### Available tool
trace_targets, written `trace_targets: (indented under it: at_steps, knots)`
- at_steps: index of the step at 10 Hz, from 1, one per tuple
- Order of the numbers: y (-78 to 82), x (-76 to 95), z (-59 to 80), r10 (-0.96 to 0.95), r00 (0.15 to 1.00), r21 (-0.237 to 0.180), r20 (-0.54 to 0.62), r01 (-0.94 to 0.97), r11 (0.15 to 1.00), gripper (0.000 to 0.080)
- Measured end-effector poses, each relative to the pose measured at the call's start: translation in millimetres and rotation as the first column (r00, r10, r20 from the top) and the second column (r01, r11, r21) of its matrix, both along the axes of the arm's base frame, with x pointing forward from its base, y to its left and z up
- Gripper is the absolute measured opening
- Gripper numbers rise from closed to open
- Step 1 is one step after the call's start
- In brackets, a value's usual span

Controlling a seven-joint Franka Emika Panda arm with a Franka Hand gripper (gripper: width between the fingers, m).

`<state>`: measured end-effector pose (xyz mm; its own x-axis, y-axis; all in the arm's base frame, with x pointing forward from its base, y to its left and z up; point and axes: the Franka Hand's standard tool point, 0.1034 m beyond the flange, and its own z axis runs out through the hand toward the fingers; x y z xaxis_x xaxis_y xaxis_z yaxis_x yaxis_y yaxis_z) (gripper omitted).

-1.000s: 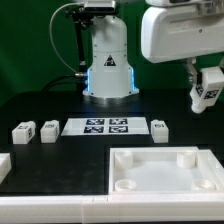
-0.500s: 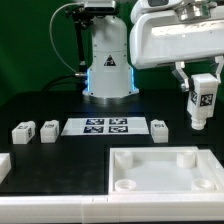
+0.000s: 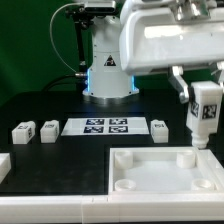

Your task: Assemble one leg

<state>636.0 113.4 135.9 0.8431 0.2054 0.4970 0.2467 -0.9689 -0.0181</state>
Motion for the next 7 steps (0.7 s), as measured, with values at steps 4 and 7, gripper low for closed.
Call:
trace_targets:
  at_steps: [4,7]
  knots:
    - [3.6,-6.0,-29.9,0.007,1.000,0.002,0.027,-0.007,1.000,0.0291]
    - [-0.9,-5.4,-40.7,0.002,1.000,0.001,0.031,-0.002,1.000,0.0292]
